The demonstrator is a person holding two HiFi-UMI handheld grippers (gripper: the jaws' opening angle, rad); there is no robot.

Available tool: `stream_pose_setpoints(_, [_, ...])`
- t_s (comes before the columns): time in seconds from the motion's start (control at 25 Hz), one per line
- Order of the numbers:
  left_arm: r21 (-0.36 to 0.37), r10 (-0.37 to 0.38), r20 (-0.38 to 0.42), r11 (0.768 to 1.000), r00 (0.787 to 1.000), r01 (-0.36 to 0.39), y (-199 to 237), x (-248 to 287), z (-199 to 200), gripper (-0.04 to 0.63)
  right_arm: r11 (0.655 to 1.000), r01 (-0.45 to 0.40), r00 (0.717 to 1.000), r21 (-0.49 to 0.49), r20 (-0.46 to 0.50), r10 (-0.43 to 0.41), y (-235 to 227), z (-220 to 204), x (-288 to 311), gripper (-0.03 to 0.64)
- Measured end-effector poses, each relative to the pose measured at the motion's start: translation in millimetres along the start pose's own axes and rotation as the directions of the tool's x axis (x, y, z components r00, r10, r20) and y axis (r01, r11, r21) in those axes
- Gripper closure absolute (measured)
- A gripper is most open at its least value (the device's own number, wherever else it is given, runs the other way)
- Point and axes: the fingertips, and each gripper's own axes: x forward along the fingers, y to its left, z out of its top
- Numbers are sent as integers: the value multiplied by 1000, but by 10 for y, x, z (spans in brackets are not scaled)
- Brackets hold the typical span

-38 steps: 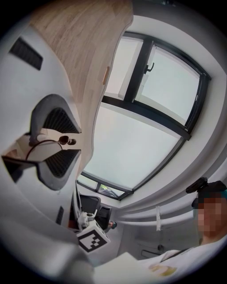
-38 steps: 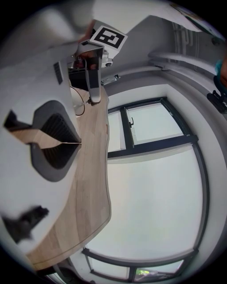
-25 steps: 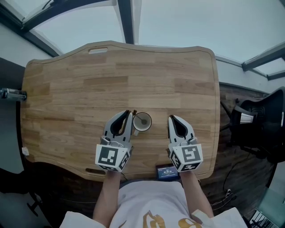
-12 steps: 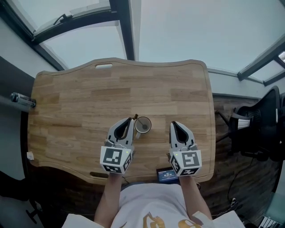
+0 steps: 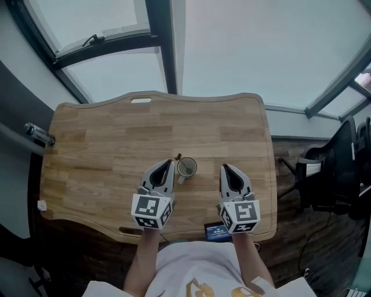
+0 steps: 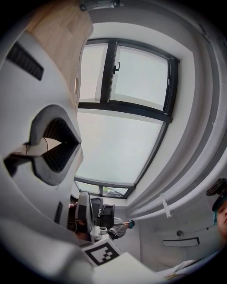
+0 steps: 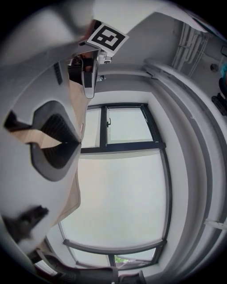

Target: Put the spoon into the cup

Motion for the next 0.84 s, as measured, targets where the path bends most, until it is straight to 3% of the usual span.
stream_pose_setpoints(0.84, [0, 13, 43, 1000, 999, -13, -27, -225, 117, 581, 1000, 0, 1000, -23, 22, 0, 104, 66, -189, 586])
